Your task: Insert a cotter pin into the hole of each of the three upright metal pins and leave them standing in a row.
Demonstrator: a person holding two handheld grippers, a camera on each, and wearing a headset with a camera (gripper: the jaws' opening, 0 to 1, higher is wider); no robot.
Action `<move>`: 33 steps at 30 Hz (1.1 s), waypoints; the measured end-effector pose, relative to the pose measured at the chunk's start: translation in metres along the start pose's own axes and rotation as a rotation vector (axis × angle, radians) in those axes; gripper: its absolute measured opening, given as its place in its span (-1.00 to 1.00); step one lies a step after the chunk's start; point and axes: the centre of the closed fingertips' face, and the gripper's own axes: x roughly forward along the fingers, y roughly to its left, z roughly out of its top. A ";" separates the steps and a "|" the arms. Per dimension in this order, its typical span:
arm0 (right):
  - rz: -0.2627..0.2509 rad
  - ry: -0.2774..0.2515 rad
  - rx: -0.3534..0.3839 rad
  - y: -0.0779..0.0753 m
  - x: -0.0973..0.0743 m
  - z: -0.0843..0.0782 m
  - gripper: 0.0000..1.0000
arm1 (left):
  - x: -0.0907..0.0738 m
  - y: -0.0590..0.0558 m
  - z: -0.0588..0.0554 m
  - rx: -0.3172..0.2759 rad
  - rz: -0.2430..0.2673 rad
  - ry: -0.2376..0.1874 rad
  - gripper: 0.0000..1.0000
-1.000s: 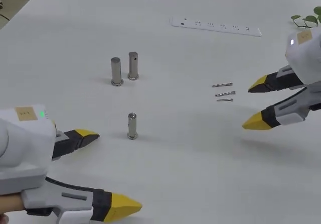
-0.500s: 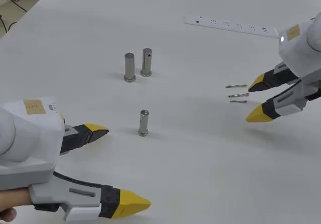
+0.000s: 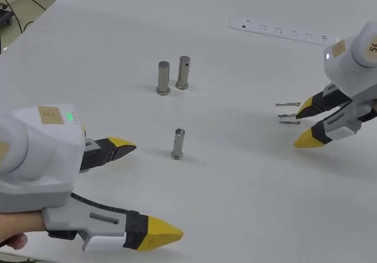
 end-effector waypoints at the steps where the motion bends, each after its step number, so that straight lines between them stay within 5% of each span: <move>1: 0.001 0.001 -0.001 -0.001 0.000 0.000 -0.18 | 0.000 0.000 0.000 -0.001 -0.001 -0.001 0.83; 33: 0.023 0.038 0.023 -0.004 0.004 0.003 -0.47 | 0.002 -0.001 0.000 -0.002 0.012 -0.006 0.79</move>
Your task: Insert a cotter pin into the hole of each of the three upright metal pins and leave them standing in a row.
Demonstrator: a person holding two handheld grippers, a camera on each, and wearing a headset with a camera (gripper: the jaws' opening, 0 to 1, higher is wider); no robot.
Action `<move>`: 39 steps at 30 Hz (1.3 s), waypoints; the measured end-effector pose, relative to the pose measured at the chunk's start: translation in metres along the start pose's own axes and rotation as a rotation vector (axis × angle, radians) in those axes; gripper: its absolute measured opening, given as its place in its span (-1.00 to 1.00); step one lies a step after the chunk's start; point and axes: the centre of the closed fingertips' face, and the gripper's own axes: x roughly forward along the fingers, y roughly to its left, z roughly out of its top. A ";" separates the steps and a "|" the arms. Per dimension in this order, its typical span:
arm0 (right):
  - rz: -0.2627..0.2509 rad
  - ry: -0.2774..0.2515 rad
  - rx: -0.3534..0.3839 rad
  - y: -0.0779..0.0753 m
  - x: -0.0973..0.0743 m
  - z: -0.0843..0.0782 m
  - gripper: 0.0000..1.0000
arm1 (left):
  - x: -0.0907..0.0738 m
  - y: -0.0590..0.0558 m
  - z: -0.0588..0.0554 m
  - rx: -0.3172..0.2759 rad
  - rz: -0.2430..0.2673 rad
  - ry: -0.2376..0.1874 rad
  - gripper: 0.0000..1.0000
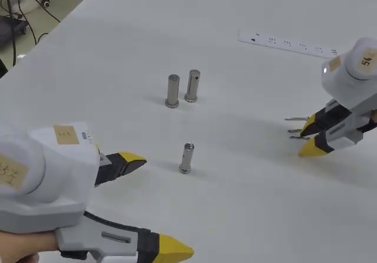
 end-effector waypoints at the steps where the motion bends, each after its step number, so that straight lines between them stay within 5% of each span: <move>1: -0.001 -0.001 0.001 -0.001 0.000 0.000 -0.48 | 0.000 0.000 0.000 -0.002 0.000 -0.001 0.79; 8: -0.014 -0.005 0.017 -0.009 0.000 0.000 -0.70 | 0.002 -0.001 -0.001 -0.005 0.002 0.001 0.79; 17: -0.017 0.035 -0.010 -0.010 0.000 0.000 -0.73 | 0.002 0.001 0.001 -0.006 0.004 0.001 0.79; 23: -0.060 0.044 -0.019 -0.019 0.000 -0.001 -0.91 | 0.004 0.004 0.013 -0.005 0.010 -0.024 0.79; 39: -0.048 0.025 0.047 -0.020 0.000 -0.001 -0.94 | 0.007 0.004 0.008 0.018 0.011 0.007 0.78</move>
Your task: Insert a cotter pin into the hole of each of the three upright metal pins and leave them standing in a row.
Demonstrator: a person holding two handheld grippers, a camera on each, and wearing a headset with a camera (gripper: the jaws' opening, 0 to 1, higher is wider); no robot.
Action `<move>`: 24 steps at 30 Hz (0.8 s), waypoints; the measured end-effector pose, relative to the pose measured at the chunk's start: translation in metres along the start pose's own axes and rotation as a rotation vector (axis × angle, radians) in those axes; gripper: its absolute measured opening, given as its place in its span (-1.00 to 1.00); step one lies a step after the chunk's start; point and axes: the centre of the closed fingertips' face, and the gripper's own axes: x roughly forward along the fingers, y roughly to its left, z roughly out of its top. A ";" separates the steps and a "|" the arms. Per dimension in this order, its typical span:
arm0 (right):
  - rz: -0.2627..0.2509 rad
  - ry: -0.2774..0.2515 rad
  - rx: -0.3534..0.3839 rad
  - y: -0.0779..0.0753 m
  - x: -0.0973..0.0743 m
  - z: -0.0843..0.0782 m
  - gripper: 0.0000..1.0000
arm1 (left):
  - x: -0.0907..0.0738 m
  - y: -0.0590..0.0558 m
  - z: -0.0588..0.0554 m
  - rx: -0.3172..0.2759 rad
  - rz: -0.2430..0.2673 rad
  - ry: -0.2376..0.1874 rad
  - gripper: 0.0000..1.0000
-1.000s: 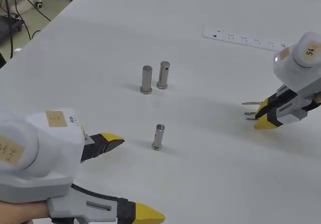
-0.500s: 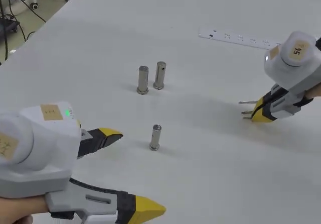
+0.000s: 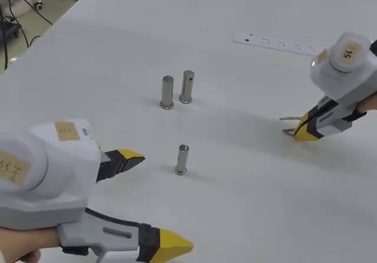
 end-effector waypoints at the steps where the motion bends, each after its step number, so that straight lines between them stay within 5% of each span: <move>1: -0.002 -0.003 0.013 0.000 0.000 0.000 -0.94 | 0.000 0.000 0.000 0.000 0.001 0.000 0.78; 6: -0.002 -0.025 0.058 -0.001 0.000 0.000 -0.95 | -0.001 0.001 -0.001 -0.007 0.003 -0.004 0.77; 16: -0.044 0.003 -0.034 0.003 0.000 0.000 -0.95 | -0.004 0.003 -0.001 -0.009 0.010 -0.004 0.75; 24: -0.076 -0.028 -0.057 0.007 -0.011 0.003 -0.96 | -0.002 0.002 0.001 -0.015 0.001 -0.009 0.75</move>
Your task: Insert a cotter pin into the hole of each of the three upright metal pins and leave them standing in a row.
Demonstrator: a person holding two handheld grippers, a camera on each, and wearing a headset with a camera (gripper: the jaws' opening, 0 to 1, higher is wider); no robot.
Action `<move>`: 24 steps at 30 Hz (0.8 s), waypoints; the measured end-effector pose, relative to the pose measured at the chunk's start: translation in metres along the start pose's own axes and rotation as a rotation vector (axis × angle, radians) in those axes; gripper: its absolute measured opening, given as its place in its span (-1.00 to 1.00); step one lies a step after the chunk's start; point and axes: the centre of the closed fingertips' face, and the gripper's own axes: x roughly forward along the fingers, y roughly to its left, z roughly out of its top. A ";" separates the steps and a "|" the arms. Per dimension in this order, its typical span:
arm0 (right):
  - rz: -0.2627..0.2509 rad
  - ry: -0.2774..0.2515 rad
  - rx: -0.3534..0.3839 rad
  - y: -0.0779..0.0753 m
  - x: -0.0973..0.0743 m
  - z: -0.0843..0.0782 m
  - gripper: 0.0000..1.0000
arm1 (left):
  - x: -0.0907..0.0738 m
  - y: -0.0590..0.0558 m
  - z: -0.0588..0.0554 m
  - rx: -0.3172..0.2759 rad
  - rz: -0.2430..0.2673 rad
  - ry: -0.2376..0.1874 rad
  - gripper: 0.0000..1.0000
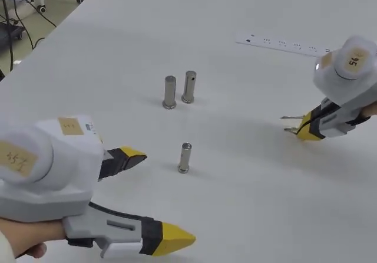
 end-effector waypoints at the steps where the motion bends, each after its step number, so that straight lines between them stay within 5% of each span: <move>1: -0.006 -0.003 -0.006 0.001 -0.002 0.000 -0.96 | 0.000 0.000 0.001 -0.001 0.000 -0.002 0.74; 24: -0.049 -0.112 -0.006 0.026 -0.030 0.006 -0.96 | 0.007 0.000 0.020 0.045 -0.017 -0.018 0.70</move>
